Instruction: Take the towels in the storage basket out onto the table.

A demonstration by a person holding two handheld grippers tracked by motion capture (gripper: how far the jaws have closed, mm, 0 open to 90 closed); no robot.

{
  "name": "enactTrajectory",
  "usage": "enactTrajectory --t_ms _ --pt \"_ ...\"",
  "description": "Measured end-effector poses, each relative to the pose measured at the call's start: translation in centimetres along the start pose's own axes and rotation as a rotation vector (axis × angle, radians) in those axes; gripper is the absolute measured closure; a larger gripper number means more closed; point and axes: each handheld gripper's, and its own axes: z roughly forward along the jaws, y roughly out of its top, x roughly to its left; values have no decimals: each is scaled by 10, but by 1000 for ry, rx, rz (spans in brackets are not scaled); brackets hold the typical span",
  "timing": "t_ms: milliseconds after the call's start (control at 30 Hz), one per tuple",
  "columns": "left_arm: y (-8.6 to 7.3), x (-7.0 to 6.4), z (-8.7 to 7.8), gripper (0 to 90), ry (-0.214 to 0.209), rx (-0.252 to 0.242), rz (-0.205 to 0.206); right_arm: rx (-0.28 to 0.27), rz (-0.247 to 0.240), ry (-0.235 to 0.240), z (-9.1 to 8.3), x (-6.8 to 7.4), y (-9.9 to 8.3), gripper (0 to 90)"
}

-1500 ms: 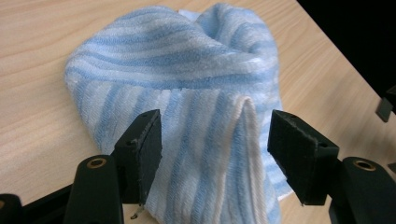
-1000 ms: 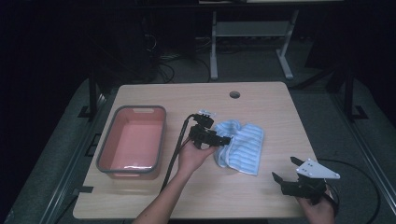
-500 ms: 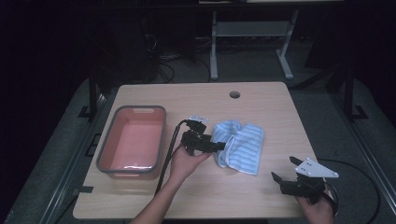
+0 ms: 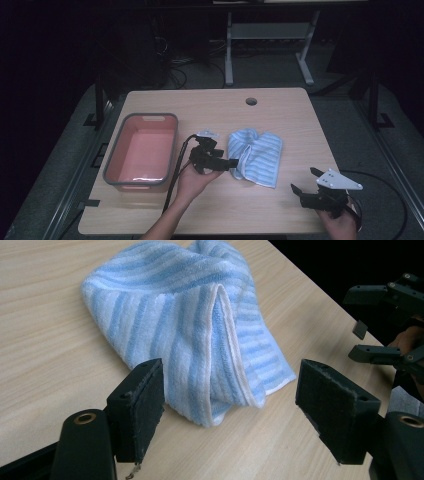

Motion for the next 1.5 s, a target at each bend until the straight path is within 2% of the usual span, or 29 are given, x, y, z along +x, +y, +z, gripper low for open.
enactTrajectory --t_ms 500,767,1000,1233,1500 --pt "-18 -2 -9 270 -2 8 19 1 -6 -1 1 0 0 141" --pt "-29 -1 -10 270 -10 8 12 3 -3 0 1 0 0 142" --pt "-37 -4 -11 270 -21 14 26 3 -3 2 1 -1 -1 142" --pt "-47 -3 -11 270 -29 20 19 2 -2 1 1 -1 -1 141" --pt "-57 -4 -14 270 -33 26 28 10 -2 4 2 0 -2 141"
